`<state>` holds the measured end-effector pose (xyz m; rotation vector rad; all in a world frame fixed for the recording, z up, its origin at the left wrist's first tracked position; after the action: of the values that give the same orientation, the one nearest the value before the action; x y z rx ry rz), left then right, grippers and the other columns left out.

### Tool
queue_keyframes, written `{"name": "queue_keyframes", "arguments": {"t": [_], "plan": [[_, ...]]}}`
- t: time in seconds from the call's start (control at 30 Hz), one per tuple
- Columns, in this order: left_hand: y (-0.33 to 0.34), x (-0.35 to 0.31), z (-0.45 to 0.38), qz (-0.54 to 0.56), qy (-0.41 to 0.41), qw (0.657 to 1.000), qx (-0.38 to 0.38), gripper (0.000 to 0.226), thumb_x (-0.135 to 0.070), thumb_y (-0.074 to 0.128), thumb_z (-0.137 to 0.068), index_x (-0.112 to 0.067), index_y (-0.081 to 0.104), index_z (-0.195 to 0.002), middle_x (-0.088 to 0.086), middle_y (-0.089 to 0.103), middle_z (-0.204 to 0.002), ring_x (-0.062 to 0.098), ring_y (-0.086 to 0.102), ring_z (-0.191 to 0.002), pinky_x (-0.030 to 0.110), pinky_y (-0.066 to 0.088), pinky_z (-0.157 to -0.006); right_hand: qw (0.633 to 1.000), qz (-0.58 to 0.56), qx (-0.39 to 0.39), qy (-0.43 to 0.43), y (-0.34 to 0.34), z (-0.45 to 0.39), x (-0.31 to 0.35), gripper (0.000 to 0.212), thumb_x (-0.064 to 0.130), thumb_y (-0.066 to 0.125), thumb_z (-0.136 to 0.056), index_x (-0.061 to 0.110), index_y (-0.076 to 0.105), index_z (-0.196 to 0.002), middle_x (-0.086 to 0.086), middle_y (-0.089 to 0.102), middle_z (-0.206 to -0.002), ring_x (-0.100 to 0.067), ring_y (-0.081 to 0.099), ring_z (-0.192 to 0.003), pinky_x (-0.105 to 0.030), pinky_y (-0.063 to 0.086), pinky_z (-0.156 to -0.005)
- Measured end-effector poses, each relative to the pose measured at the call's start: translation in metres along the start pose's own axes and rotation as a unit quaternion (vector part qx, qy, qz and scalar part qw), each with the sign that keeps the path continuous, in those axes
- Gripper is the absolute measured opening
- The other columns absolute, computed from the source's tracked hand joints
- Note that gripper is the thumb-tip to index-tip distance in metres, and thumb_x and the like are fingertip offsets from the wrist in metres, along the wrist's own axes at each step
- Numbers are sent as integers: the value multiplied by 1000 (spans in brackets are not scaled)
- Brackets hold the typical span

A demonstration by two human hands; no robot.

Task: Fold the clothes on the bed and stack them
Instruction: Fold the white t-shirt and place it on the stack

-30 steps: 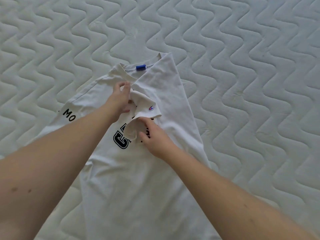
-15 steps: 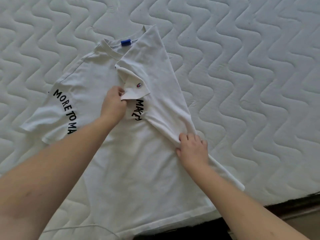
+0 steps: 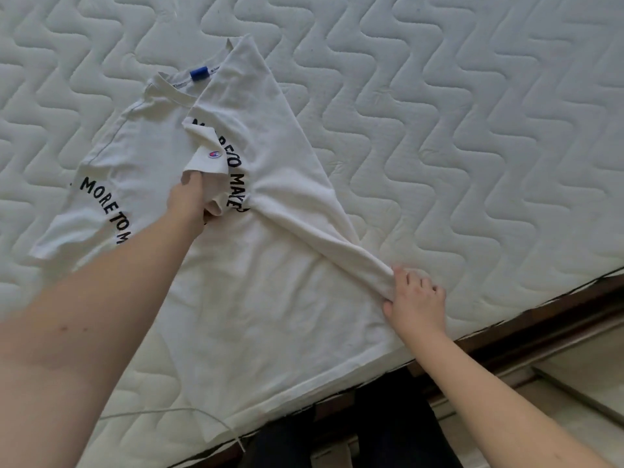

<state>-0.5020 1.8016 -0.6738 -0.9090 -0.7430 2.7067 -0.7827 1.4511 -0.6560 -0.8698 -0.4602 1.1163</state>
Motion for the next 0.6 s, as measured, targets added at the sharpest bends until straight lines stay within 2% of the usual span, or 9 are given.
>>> {"name": "queue_keyframes", "arguments": {"t": [0.07,0.13,0.17,0.23,0.3,0.4,0.47,0.53,0.6], "plan": [[15,14,11,42,5,998,45,26,-39,59,-90,-15,60,-99,4,63,-70,19,59,-66,27,50,-60,1000,-23,-8,4,6,15,-4,71,33,56,-86,22,26,-150,-5,52,-127,-27,52,-109,-39,38,-86],[19,15,17,40,30,997,61,6,-21,64,-84,-19,59,-87,3,58,-79,21,55,-73,25,43,-59,998,-44,-34,5,9,30,-7,71,23,58,-87,18,28,-152,-9,54,-126,-30,54,-104,-40,39,-83],[17,15,18,37,35,997,62,8,-14,62,-82,-20,58,-82,3,57,-80,21,53,-78,26,41,-60,998,-48,-41,8,10,36,-8,71,17,58,-87,17,28,-152,-11,54,-128,-31,54,-104,-41,40,-84],[12,12,17,73,27,995,66,15,-6,57,-85,-20,56,-90,2,58,-85,23,57,-87,28,48,-66,998,-47,-48,15,12,45,-11,74,9,58,-85,16,28,-153,-13,51,-134,-32,54,-110,-41,40,-88],[8,4,16,137,19,987,80,24,-5,52,-90,-19,54,-109,3,61,-103,24,64,-94,35,60,-73,997,-45,-52,23,12,48,-14,73,9,56,-88,18,27,-153,-13,47,-140,-32,52,-115,-40,41,-90],[7,-7,18,217,0,970,112,29,-6,46,-94,-19,54,-118,4,63,-105,23,68,-84,35,61,-58,998,-32,-52,24,11,44,-17,76,10,51,-91,24,14,-156,-12,37,-145,-31,48,-118,-38,37,-92],[7,-12,18,211,7,969,128,25,-4,44,-94,-17,57,-111,5,64,-101,22,71,-75,30,59,-54,998,-27,-56,20,10,37,-18,80,7,50,-91,25,10,-157,-11,36,-142,-30,48,-113,-38,35,-92],[6,-17,17,206,18,968,141,20,-4,44,-95,-18,59,-98,7,65,-96,19,72,-63,28,57,-52,997,-28,-71,20,7,32,-17,76,6,49,-91,22,15,-156,-12,42,-137,-32,50,-107,-40,36,-89],[6,-20,14,196,25,969,150,21,-4,45,-95,-20,58,-94,6,65,-96,18,72,-58,27,57,-52,994,-52,-88,25,5,29,-18,67,6,49,-91,16,27,-153,-14,53,-127,-34,53,-101,-42,37,-84]]}}
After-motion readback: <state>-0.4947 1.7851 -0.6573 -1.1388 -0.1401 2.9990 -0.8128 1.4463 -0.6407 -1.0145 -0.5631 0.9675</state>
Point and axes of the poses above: each hand's wrist, its own z-axis away from the middle knuckle, its own y-axis out of the palm, x = y × z, the point moved 7 cm from there along -z, towards the middle knuckle
